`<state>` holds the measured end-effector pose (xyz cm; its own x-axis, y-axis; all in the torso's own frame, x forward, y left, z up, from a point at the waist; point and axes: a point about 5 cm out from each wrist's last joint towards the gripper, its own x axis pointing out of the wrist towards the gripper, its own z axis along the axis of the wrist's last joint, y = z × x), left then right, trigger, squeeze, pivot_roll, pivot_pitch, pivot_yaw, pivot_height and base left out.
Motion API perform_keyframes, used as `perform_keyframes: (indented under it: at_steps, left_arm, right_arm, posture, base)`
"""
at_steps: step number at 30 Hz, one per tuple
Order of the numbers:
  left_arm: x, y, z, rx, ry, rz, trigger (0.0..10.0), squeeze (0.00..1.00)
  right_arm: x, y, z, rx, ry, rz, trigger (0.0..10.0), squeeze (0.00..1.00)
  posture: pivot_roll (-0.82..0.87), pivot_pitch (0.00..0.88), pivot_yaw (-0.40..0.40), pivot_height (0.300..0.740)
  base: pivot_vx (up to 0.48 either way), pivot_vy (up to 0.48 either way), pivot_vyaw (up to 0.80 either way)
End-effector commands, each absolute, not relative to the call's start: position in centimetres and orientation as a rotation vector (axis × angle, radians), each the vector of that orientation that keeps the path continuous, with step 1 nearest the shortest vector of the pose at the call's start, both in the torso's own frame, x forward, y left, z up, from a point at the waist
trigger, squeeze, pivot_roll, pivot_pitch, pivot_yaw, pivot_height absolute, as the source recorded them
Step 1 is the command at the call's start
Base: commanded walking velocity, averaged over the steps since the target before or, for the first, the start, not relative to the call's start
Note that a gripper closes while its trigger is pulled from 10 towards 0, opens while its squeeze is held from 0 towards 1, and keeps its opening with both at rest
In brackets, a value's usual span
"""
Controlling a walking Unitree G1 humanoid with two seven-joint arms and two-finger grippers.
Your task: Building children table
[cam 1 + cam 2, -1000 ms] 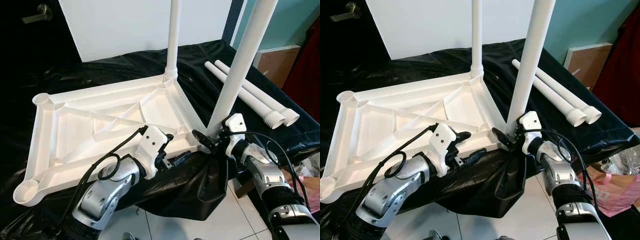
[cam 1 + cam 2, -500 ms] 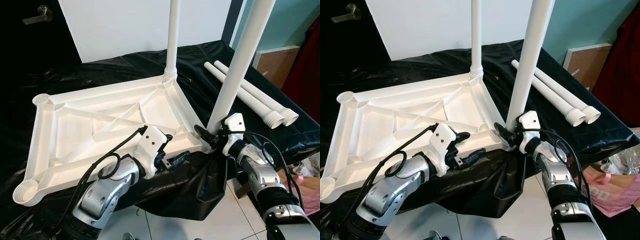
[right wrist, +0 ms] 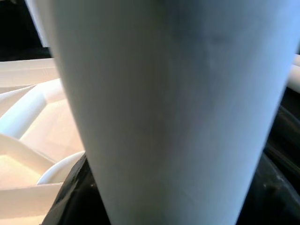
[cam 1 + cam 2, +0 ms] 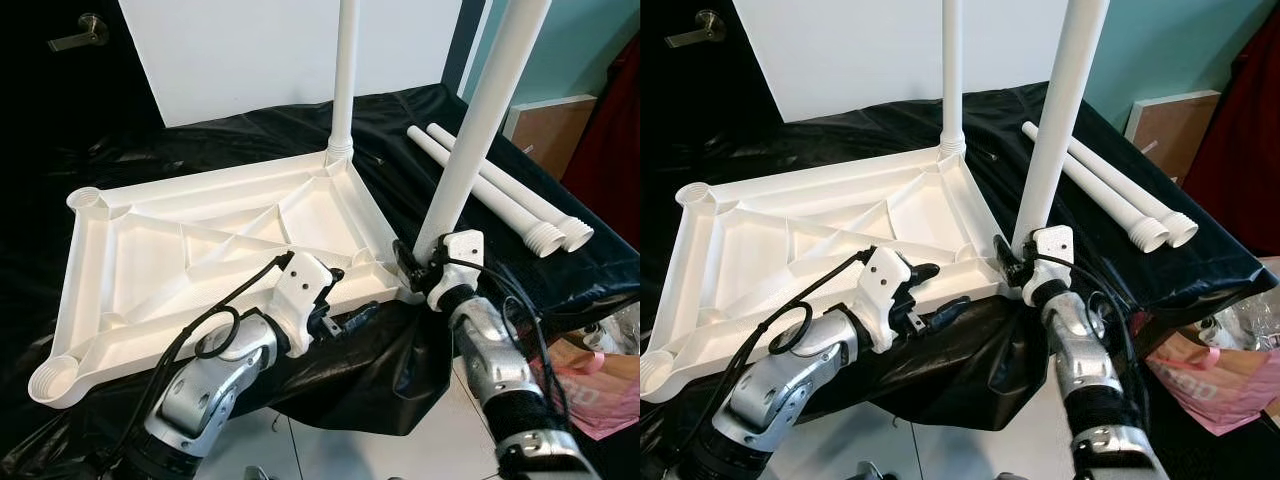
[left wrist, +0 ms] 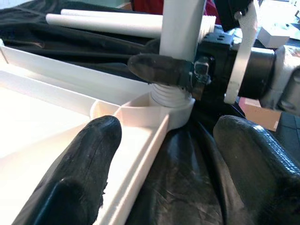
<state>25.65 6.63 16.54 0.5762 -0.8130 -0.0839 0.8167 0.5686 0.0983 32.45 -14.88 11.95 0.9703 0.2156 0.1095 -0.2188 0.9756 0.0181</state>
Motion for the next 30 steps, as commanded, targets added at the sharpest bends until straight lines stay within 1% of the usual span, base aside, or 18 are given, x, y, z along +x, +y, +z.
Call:
perform_keyframes:
  at_steps: [1,4,6,7,9,13,17,25,26,28,29,30]
  left_arm:
    - [25.6,6.7,16.5,0.135,0.035,-1.005,10.0,0.0]
    - [25.5,6.7,16.5,0.133,0.036,-1.005,10.0,0.0]
    - [25.4,6.6,16.4,0.13,0.037,-1.011,10.0,0.0]
    - [25.4,6.6,16.4,0.13,0.037,-1.011,10.0,0.0]
    - [25.4,6.5,16.3,0.132,0.039,-1.021,10.0,0.0]
    - [25.4,6.4,16.4,0.133,0.038,-1.028,10.0,0.0]
    - [25.4,6.2,16.4,0.133,0.039,-1.044,10.0,0.0]
    - [25.4,6.0,16.5,0.136,0.043,-1.066,10.0,0.0]
    - [25.4,6.1,16.5,0.138,0.045,-1.067,10.0,0.0]
    - [25.3,6.1,16.5,0.14,0.046,-1.067,10.0,0.0]
    - [25.3,6.1,16.5,0.135,0.045,-1.068,10.0,0.0]
    - [25.3,6.1,16.6,0.135,0.045,-1.068,10.0,0.0]
  right_arm:
    - [31.9,-14.8,10.0,0.028,-0.012,0.201,10.0,0.0]
    - [31.7,-14.4,10.3,0.024,-0.033,0.201,10.0,0.0]
    - [31.8,-14.5,11.1,-0.009,-0.065,0.263,10.0,0.0]
    - [31.8,-14.5,11.1,-0.009,-0.065,0.263,10.0,0.0]
    - [32.0,-15.2,11.7,-0.04,-0.077,0.329,10.0,0.0]
    - [32.0,-15.6,11.8,-0.057,-0.072,0.38,10.0,0.0]
    - [31.7,-16.7,12.0,-0.106,-0.064,0.517,10.0,0.0]
    - [31.4,-18.1,12.0,-0.152,-0.049,0.623,10.0,0.0]
    - [31.4,-18.1,12.0,-0.153,-0.047,0.628,8.5,0.0]
    - [31.5,-18.2,12.0,-0.152,-0.046,0.629,8.5,0.0]
    - [31.5,-18.2,12.0,-0.152,-0.042,0.632,0.0,0.0]
    - [31.5,-18.2,12.0,-0.145,-0.041,0.637,0.0,0.0]
  posture:
    - [-0.03,0.083,-0.005,0.74]
    - [-0.03,0.083,-0.005,0.74]
    - [-0.04,0.085,-0.001,0.74]
    - [-0.04,0.085,-0.001,0.74]
    - [-0.04,0.084,0.006,0.74]
    - [-0.04,0.084,0.006,0.74]
    - [-0.06,0.09,0.022,0.74]
    - [-0.06,0.094,0.043,0.74]
    - [-0.06,0.097,0.045,0.74]
    - [-0.06,0.097,0.045,0.74]
    - [-0.05,0.1,0.045,0.74]
    - [-0.05,0.099,0.048,0.74]
  base:
    - [0.0,0.0,0.0]
    - [0.0,0.0,0.0]
    - [0.0,0.0,0.0]
    - [0.0,0.0,0.0]
    - [0.0,0.0,0.0]
    - [0.0,0.0,0.0]
    - [0.0,0.0,0.0]
    - [0.0,0.0,0.0]
    - [0.0,0.0,0.0]
    - [0.0,0.0,0.0]
    - [0.0,0.0,0.0]
    - [0.0,0.0,0.0]
